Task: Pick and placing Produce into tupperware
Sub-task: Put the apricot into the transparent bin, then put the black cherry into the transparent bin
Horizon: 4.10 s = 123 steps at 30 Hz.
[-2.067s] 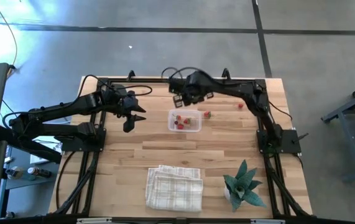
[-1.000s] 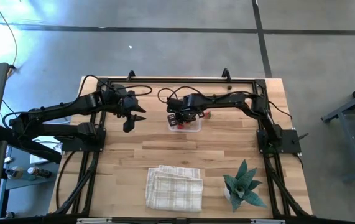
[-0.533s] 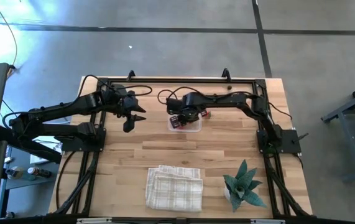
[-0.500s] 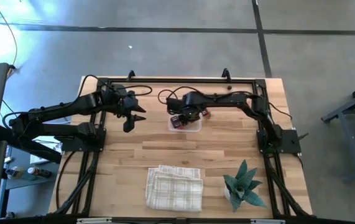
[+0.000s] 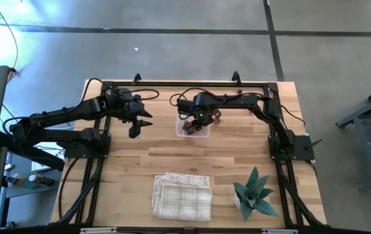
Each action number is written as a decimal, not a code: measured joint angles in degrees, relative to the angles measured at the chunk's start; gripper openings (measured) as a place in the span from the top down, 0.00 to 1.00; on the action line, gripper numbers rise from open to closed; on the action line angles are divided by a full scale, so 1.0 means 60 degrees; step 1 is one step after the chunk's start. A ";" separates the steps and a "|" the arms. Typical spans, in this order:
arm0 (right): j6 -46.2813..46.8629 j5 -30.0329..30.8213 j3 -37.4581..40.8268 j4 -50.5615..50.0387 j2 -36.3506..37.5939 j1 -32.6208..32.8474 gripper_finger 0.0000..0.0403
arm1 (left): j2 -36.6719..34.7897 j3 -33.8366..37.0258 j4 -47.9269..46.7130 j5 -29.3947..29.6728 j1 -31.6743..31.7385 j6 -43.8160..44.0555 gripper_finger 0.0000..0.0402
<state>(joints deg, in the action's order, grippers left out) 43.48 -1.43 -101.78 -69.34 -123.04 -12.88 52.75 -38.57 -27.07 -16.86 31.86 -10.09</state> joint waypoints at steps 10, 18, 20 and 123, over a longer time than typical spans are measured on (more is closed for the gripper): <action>-0.0506 -0.0367 0.0716 0.0706 0.0004 -0.0107 0.68 | 0.0000 0.0000 0.0000 0.0000 0.0002 -0.0001 0.60; -0.0620 -0.0525 0.1196 0.1447 0.0000 -0.0107 0.68 | 0.0000 0.0000 0.0000 0.0000 0.0002 0.0000 0.60; -0.0684 -0.0525 0.1196 0.1642 0.0000 -0.0116 0.68 | 0.0000 0.0000 0.0000 0.0000 0.0000 -0.0003 0.60; -0.2192 0.1680 -0.4935 -0.3439 -0.0157 0.0795 0.59 | 0.0000 0.0000 0.0000 0.0000 0.0002 0.0000 0.60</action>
<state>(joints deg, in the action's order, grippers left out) 30.33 8.65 -131.39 -89.97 -123.98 -8.11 52.75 -38.57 -27.07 -16.86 31.87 -10.09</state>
